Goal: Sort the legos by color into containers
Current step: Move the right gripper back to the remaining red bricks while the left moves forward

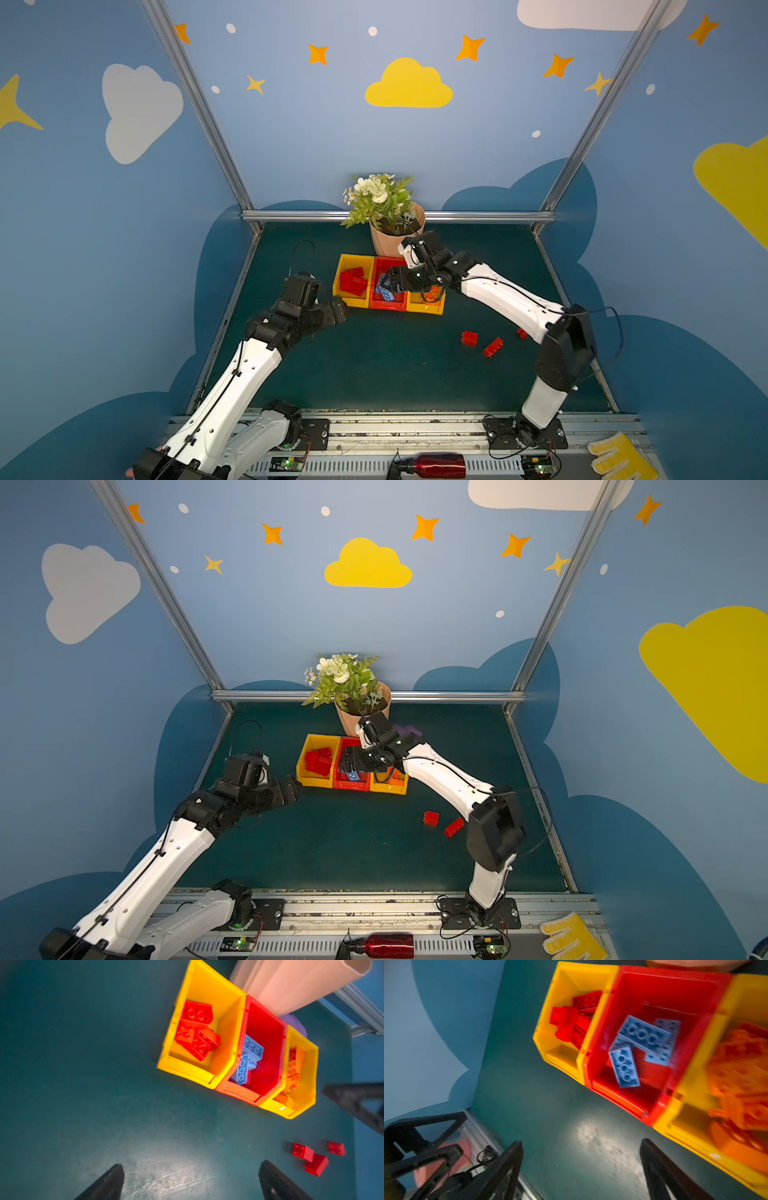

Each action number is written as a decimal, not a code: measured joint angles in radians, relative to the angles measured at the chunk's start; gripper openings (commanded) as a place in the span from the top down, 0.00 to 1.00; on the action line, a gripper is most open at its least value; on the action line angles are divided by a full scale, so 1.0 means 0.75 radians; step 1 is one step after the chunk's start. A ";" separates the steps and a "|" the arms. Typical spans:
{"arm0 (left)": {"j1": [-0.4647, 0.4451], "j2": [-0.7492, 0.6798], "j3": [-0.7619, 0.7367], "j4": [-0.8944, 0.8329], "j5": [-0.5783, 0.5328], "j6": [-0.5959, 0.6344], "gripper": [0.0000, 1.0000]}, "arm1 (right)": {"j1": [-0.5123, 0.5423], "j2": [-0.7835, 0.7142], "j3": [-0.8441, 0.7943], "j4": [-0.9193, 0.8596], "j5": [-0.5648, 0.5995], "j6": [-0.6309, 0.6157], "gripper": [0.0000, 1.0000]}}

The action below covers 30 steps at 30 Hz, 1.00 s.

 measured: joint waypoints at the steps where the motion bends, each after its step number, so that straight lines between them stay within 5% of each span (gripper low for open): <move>1: -0.034 0.021 -0.004 0.019 0.008 -0.004 0.00 | -0.004 -0.058 -0.058 -0.035 0.046 0.014 0.14; 8: -0.363 0.221 0.009 0.160 0.036 -0.014 0.00 | -0.097 -0.371 -0.502 -0.209 0.300 0.163 0.14; 15: -0.648 0.474 0.103 0.252 0.042 0.063 0.00 | -0.169 -0.576 -0.747 -0.275 0.367 0.253 0.14; 30: -0.703 0.523 0.132 0.275 0.026 0.101 0.00 | -0.314 -0.608 -0.923 -0.245 0.347 0.261 0.20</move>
